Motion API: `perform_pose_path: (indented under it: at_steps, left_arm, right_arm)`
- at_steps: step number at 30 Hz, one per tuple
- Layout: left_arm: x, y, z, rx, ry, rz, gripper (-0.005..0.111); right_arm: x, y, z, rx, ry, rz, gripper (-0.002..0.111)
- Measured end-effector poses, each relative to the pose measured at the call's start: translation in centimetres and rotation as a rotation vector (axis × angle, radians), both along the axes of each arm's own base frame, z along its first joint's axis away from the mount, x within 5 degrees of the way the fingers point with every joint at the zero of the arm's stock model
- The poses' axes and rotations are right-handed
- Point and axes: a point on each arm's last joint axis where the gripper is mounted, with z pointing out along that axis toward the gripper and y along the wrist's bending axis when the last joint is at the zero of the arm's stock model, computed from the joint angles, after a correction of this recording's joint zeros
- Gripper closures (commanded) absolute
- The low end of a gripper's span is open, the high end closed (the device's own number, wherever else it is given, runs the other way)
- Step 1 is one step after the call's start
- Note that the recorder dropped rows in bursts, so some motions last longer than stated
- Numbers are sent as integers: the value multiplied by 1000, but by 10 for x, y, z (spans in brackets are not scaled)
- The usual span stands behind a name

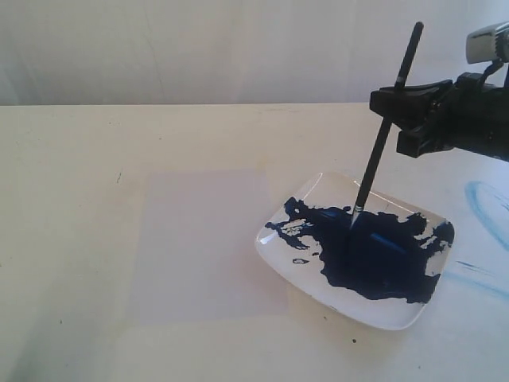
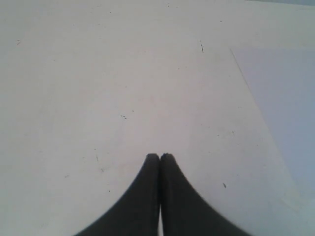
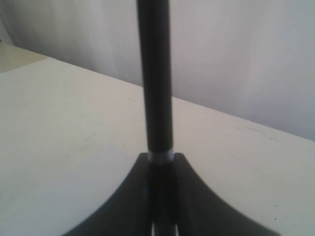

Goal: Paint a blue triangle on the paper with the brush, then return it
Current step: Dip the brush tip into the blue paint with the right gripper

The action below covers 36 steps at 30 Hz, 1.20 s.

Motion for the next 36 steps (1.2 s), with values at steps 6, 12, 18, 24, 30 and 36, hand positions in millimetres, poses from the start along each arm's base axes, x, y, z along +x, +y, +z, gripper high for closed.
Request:
perform_pose_path:
  at_steps: [6, 12, 18, 24, 30, 36]
  left_arm:
    - [0, 0, 0, 0, -3, 0, 107]
    - [3, 0, 10, -94, -107, 30, 107]
    - [6, 2, 29, -310, -306, 83, 107]
    - [8, 0, 48, -278, -183, 74, 107]
    - [31, -4, 86, -188, 42, 51, 107]
    - [77, -29, 142, -50, 272, -283, 107]
  right_arm:
    - [1, -1, -1, -13, 5, -14, 108]
    - [1, -1, -2, -21, 4, -20, 108]
    - [1, -1, -2, -19, 4, -18, 108]
    - [-1, 1, 2, 23, -15, 16, 108]
    - [-5, 2, 12, 59, -50, 35, 108]
    - [-13, 4, 25, 87, -99, 64, 108]
